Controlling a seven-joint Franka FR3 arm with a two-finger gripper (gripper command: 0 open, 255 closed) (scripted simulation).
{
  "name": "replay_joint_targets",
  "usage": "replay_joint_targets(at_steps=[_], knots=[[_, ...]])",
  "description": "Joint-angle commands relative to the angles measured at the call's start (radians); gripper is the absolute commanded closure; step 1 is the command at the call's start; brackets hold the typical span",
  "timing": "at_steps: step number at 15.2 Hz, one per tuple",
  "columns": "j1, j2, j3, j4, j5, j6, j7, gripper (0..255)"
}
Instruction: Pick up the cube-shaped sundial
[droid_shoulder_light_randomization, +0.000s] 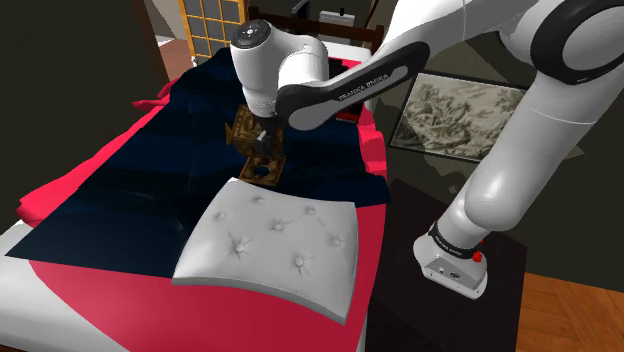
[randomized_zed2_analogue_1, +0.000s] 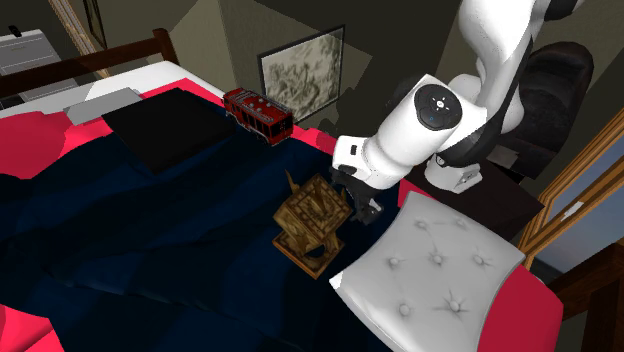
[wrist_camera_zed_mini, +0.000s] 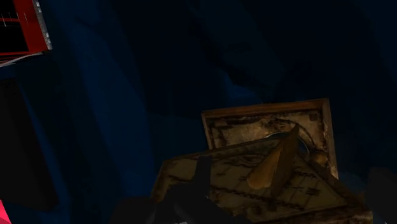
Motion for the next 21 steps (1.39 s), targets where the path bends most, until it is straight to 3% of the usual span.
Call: replay_joint_targets(at_steps=[1,2,3,12,21], knots=[[0.0,0.016,-0.002,-0.01,-0.01,0.014,0.011,0],[0.0,0.016,-0.002,-0.01,-0.01,0.014,0.011,0],[-0.001,0.015,-0.002,-0.009,-0.01,0.013,0.01,255],[0.0,0.016,-0.002,-0.01,-0.01,0.014,0.011,255],[-0.002,-0.033,0.003,0.055,0.039,-0.079,-0.051,255]])
